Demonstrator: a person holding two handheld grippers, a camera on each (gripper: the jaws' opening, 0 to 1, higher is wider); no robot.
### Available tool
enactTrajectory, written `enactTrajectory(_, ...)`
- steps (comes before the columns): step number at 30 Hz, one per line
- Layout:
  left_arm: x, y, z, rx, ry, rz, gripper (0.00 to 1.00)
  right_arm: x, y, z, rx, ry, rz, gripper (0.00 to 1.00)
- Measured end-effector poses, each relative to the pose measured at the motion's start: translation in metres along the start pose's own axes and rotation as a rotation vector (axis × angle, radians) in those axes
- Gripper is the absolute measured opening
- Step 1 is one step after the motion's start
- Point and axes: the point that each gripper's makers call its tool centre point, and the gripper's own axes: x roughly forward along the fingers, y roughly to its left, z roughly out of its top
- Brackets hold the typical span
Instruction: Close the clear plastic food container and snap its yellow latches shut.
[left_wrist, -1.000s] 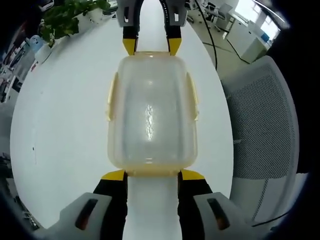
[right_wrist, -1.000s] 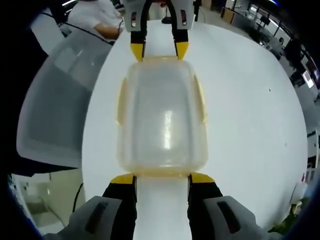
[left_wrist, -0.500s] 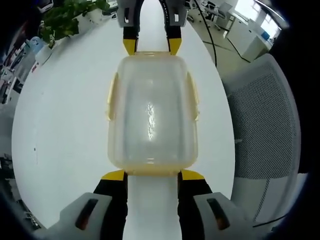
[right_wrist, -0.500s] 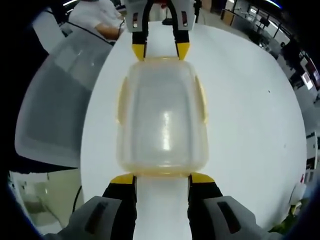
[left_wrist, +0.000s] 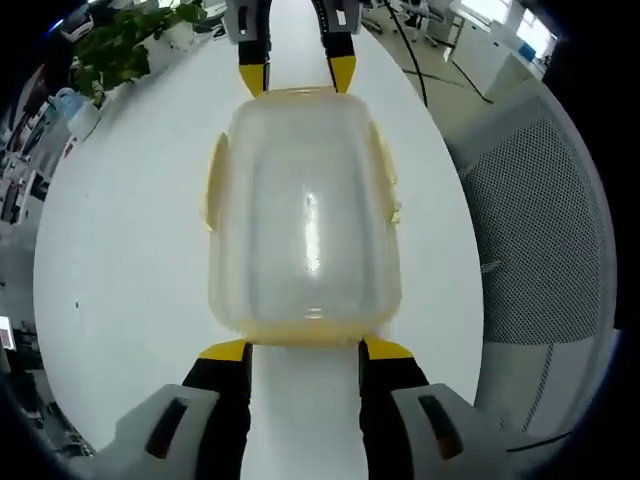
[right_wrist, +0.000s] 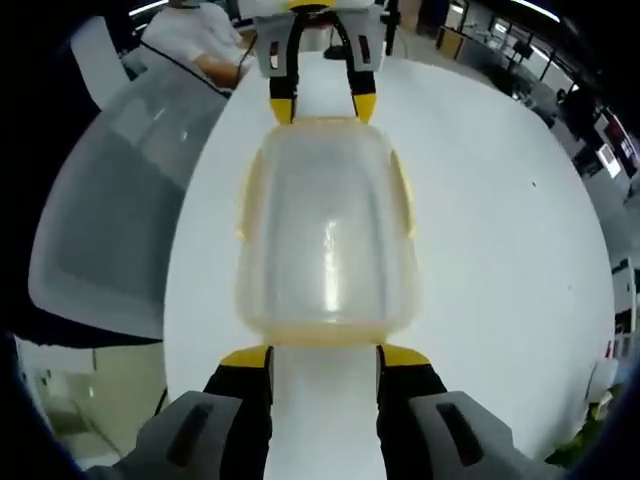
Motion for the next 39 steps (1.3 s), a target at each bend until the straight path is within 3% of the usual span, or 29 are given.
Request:
enactTrajectory(3,-0.002,0.001,0.002,-0.054,-0.026,-0.004,0.43,-0.003,-0.003,0.003,0.073,-0.044,-0.014,0.47)
enactTrajectory(11,-0.009,0.005,-0.003,-0.107,-0.038,-0.009,0.44,-0.009,-0.004,-0.003,0.200,-0.089,-0.001,0.43)
enactTrajectory(13,-0.012,0.005,-0.003,-0.131,-0.047,-0.013,0.44,-0.014,-0.010,0.003,0.253,-0.133,-0.033,0.43)
enactTrajectory(17,-0.016,0.005,-0.002,-0.202,-0.073,-0.022,0.44,-0.023,-0.016,0.017,0.365,-0.206,-0.032,0.42)
enactTrajectory(21,-0.018,0.004,0.003,-0.277,-0.104,-0.044,0.44,-0.025,-0.014,0.021,0.401,-0.215,-0.023,0.40)
enactTrajectory(27,-0.018,0.000,0.001,-0.328,-0.096,-0.057,0.41,-0.022,-0.010,0.017,0.453,-0.202,-0.026,0.40)
enactTrajectory(32,-0.023,0.001,-0.003,-0.427,-0.116,-0.071,0.40,-0.025,-0.014,0.021,0.586,-0.254,-0.025,0.38)
enactTrajectory(36,-0.027,0.003,0.001,-0.589,-0.174,-0.098,0.40,-0.026,-0.017,0.019,0.638,-0.255,-0.037,0.37)
enactTrajectory(38,-0.027,0.005,-0.005,-0.674,-0.145,-0.090,0.40,-0.026,-0.017,0.018,0.667,-0.255,-0.039,0.37)
enactTrajectory(39,-0.027,0.006,-0.004,-0.683,-0.158,-0.097,0.40,-0.026,-0.016,0.017,0.679,-0.254,-0.036,0.37)
